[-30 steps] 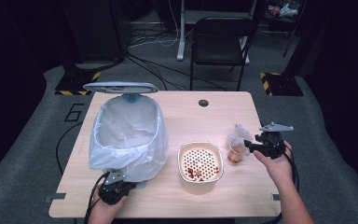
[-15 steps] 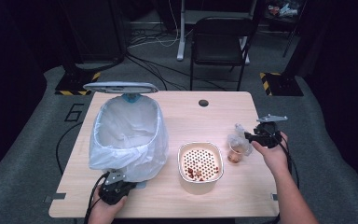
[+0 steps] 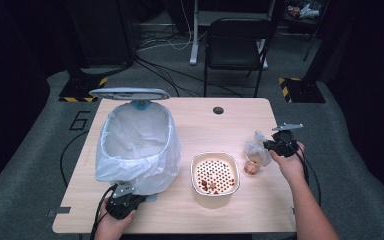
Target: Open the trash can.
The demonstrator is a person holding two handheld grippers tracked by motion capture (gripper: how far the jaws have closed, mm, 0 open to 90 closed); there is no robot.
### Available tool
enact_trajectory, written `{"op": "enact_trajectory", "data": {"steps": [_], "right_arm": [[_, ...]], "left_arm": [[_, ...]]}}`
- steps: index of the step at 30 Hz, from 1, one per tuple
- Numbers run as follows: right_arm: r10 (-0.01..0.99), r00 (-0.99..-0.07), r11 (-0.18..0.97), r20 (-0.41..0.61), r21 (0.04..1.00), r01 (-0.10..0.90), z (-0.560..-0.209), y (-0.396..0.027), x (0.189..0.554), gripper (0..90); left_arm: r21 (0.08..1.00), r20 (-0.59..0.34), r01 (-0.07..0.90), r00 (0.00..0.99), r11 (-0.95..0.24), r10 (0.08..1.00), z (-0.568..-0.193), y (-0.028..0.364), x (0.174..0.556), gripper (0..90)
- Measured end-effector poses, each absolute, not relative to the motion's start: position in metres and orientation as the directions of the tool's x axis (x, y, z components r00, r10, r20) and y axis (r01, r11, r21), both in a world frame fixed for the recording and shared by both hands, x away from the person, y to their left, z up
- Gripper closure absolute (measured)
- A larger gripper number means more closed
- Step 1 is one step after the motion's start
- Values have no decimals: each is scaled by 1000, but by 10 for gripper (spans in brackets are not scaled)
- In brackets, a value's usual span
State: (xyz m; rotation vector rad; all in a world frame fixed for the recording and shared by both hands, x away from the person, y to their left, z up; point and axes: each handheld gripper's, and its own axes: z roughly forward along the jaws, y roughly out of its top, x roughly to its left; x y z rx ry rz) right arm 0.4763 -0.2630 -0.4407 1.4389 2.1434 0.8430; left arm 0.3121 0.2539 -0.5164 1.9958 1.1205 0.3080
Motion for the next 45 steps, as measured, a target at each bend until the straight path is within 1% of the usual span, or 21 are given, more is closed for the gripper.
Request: {"op": "enact_trajectory", "data": {"steps": [2, 4, 7, 8, 11, 12, 13, 14, 20, 26, 29, 30, 34, 36, 37, 38, 39, 40, 41, 43, 45], "right_arm": [[932, -361, 276, -20, 684, 675, -441, -263, 477, 845], [930, -365, 283, -35, 701, 655, -441, -264, 478, 860], [934, -357, 262, -16, 708, 656, -441, -265, 481, 853], [935, -354, 253, -3, 705, 663, -441, -265, 481, 833], [940, -341, 234, 15, 702, 673, -444, -265, 485, 642], [937, -349, 232, 24, 704, 671, -445, -265, 486, 600], [941, -335, 212, 38, 707, 675, -446, -264, 486, 548], [940, -340, 222, 27, 707, 672, -446, -265, 487, 502], [945, -324, 209, 43, 684, 699, -455, -266, 494, 410], [946, -319, 208, 54, 655, 727, -463, -265, 499, 404], [946, -316, 197, 71, 649, 735, -466, -267, 502, 413], [946, -316, 192, 80, 646, 739, -466, -268, 502, 435], [943, -323, 198, 76, 652, 732, -465, -267, 502, 591], [944, -321, 195, 80, 648, 736, -465, -267, 502, 612], [942, -328, 205, 71, 653, 729, -464, -267, 501, 662], [941, -331, 205, 71, 659, 724, -464, -267, 501, 688], [940, -332, 201, 76, 662, 722, -463, -267, 501, 745], [940, -333, 203, 72, 665, 718, -462, -266, 500, 767], [940, -333, 203, 72, 665, 718, -462, -266, 500, 767], [933, -353, 217, 72, 671, 709, -460, -265, 499, 821], [936, -346, 216, 61, 676, 704, -458, -263, 496, 840]], "left_arm": [[747, -167, 603, 577, -278, 800, -516, 254, 312, 900], [747, -167, 603, 576, -278, 800, -516, 254, 312, 900], [748, -168, 604, 576, -277, 800, -516, 254, 312, 900], [747, -168, 604, 576, -278, 800, -516, 254, 312, 900], [747, -168, 604, 576, -277, 800, -516, 254, 312, 900], [747, -169, 604, 576, -277, 800, -516, 254, 312, 900], [746, -169, 605, 577, -280, 799, -516, 254, 312, 900], [746, -169, 605, 577, -279, 799, -516, 254, 312, 900], [745, -170, 605, 578, -280, 798, -516, 255, 312, 900], [746, -173, 605, 578, -277, 797, -517, 255, 313, 900], [746, -174, 606, 576, -275, 799, -517, 255, 312, 900], [746, -172, 605, 578, -278, 798, -517, 255, 312, 900], [746, -171, 605, 578, -278, 798, -517, 255, 312, 900], [747, -171, 605, 578, -278, 798, -517, 255, 312, 900], [747, -171, 605, 577, -277, 799, -517, 255, 312, 900], [747, -171, 604, 576, -276, 799, -517, 254, 312, 900], [748, -170, 604, 576, -276, 799, -517, 254, 312, 900], [748, -171, 604, 577, -276, 799, -517, 255, 312, 900], [748, -171, 604, 577, -276, 799, -517, 255, 312, 900], [747, -170, 605, 575, -276, 801, -517, 254, 312, 900], [747, -170, 605, 575, -275, 801, -517, 254, 312, 900]]}}
